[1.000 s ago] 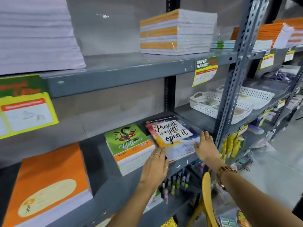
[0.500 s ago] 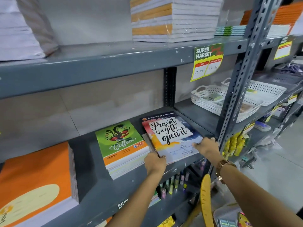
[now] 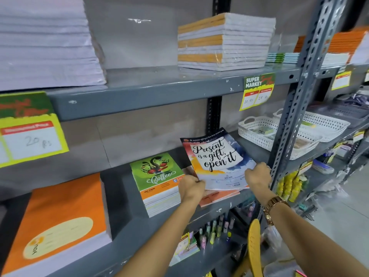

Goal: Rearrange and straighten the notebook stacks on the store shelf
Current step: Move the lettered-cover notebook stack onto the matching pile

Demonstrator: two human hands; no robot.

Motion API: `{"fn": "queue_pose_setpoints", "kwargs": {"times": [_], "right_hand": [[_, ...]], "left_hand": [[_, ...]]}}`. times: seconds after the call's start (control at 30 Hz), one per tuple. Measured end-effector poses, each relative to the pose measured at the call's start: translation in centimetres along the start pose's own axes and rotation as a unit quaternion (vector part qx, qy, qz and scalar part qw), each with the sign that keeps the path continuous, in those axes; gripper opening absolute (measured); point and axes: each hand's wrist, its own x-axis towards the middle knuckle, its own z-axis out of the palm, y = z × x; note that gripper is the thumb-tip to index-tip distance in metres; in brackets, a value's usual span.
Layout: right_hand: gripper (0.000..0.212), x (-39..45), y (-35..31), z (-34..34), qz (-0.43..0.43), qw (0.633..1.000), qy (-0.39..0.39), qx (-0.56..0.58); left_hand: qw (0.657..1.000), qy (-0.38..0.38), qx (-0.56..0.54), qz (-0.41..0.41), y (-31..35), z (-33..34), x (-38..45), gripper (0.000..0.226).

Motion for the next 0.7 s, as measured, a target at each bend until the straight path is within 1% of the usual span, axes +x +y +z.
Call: {"fn": "queue_pose_setpoints", "kwargs": {"times": [0.03,0.13,0.23,0.33,0.4,0.43,0.5,0.57,0.7], "right_hand": [[0.014,-0.6,-0.6,-0.2,-0.007,1.000,0.006,0.009],[0.032,-2.4,-2.6,-0.1,-0.007,0.999,0.010,0.044],[0.032,-5.1,-4.9,0.6,-0.025,0.996,-0.012,0.083],[0.033,-8.1,-7.2,2.1,-0.052,0.993,-0.036,0.100],[0.029,-10.5,-8.8,3.2,-0.057,0.991,-0.054,0.109],[0.025,-11.9,-9.7,3.9,-0.059,0.989,-0.068,0.116],[0.026,-14.3,-11.3,5.3,-0.066,0.986,-0.092,0.121],[0.032,-16.8,-12.9,6.8,-0.077,0.984,-0.111,0.120],[0.033,-22.7,-16.2,10.3,-0.095,0.974,-0.168,0.119]], "left_hand": [[1.000,0.004,-0.012,0.003,0.2,-0.8,-0.3,0.039],[0.998,0.020,-0.052,0.004,0.6,-3.6,-0.8,0.033],[0.997,0.053,-0.049,0.020,0.2,-7.6,-1.5,0.030],[0.994,0.095,-0.049,0.027,-0.8,-11.9,-2.3,0.040],[0.991,0.126,-0.033,0.032,-1.9,-14.8,-2.9,0.041],[0.990,0.136,-0.025,0.032,-2.6,-16.5,-3.3,0.038],[0.989,0.146,-0.025,0.022,-3.8,-19.4,-4.0,0.031],[0.984,0.179,-0.014,0.013,-5.0,-22.4,-4.9,0.034],[0.966,0.257,-0.009,-0.017,-8.0,-29.0,-7.0,0.039]]}}
